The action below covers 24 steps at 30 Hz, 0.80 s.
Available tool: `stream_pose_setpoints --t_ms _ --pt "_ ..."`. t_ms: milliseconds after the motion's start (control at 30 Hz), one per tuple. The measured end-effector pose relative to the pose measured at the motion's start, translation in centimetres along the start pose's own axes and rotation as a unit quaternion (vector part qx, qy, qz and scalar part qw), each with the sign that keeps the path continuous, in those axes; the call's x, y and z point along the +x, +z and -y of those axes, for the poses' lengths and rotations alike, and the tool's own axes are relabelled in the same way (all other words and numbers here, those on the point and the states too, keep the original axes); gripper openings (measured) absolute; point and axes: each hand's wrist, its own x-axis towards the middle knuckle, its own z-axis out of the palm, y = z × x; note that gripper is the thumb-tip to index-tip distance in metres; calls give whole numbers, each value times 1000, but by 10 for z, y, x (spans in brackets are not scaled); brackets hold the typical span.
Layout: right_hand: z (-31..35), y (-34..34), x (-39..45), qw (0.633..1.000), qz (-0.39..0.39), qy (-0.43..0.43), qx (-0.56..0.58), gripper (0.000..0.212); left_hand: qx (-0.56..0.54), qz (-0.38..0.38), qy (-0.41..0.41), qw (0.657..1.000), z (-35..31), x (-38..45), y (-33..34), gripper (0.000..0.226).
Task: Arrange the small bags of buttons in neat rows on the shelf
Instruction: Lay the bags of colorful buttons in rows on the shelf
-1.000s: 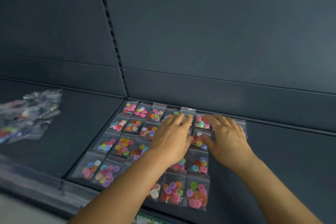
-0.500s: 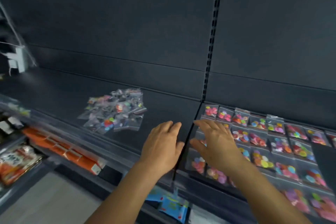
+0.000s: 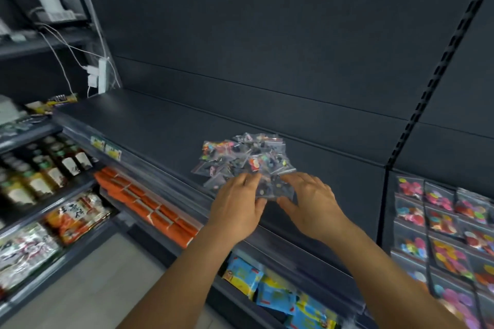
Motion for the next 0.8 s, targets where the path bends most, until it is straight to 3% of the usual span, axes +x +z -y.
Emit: stream_pose_setpoints --t_ms 367,567,733,800 --pt "4 37 109 997 45 -63 -19 33 14 18 -63 998 76 75 7 50" --pt "-7 49 145 996 72 -42 -34 25 26 23 -90 995 109 120 7 47" --pt "-8 56 162 998 49 -13 -26 26 16 102 -143 984 136 145 10 38" --pt "-1 59 169 1000 17 -3 -9 25 -16 94 -152 984 141 150 11 27"
